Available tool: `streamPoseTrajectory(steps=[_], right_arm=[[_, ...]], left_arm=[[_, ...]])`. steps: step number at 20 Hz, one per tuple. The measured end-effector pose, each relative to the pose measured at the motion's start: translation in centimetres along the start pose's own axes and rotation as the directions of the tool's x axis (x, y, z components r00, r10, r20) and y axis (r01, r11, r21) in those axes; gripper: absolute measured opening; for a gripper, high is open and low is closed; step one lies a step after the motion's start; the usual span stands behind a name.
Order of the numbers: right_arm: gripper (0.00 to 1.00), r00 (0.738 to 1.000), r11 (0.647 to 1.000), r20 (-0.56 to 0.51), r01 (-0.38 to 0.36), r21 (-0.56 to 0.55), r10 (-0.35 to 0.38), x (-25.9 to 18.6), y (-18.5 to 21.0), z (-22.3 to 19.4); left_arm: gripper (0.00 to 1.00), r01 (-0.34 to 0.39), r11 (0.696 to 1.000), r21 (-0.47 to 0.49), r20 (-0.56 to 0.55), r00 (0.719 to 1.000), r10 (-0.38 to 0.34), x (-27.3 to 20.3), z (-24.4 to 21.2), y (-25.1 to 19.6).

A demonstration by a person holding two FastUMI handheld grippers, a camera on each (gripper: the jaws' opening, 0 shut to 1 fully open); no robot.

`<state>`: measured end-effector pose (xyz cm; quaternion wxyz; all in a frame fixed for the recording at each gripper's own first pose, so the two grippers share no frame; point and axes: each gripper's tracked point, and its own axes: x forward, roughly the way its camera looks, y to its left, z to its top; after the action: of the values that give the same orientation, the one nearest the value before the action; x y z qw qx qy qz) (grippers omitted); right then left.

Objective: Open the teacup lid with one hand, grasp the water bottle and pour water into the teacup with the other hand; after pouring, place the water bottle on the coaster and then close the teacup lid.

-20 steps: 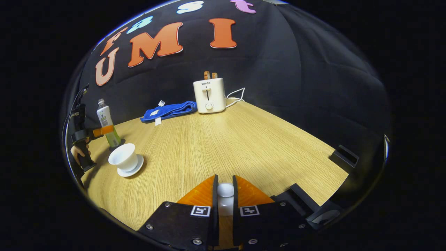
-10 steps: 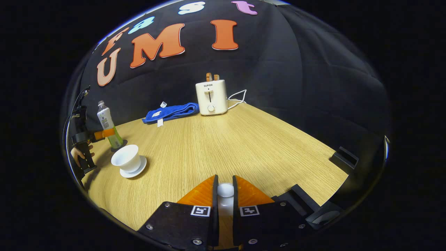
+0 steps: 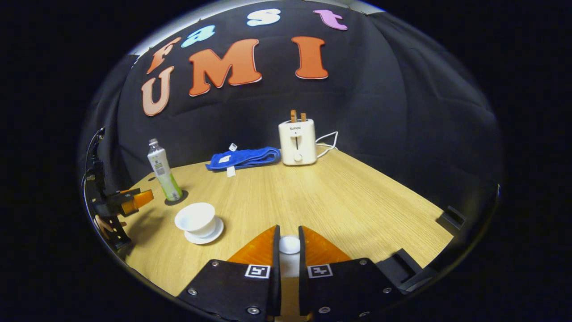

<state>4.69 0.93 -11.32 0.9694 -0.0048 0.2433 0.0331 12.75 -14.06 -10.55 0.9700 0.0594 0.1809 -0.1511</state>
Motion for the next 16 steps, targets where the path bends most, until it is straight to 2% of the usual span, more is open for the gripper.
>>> streamPoseTrajectory(steps=[6,10,13,16], right_arm=[[0.16,0.989,0.989,0.062,-0.131,-0.073,0.136,0.5,8.1,2.9],[0.16,0.974,0.970,0.062,-0.208,-0.123,0.216,1.9,13.6,2.8],[0.16,0.972,0.963,0.053,-0.217,-0.161,0.228,3.5,15.7,2.4],[0.16,0.979,0.966,0.033,-0.193,-0.173,0.202,5.3,15.9,1.8]], left_arm=[[0.95,-0.044,0.998,-0.036,0.026,0.999,0.045,-6.2,-1.5,2.4],[0.96,-0.119,0.992,-0.046,0.044,0.992,0.121,-8.4,-2.2,5.1],[0.97,-0.125,0.989,-0.084,0.047,0.990,0.129,-9.6,-2.7,6.0],[0.96,-0.145,0.986,-0.087,0.058,0.987,0.150,-10.4,-3.0,7.5]])
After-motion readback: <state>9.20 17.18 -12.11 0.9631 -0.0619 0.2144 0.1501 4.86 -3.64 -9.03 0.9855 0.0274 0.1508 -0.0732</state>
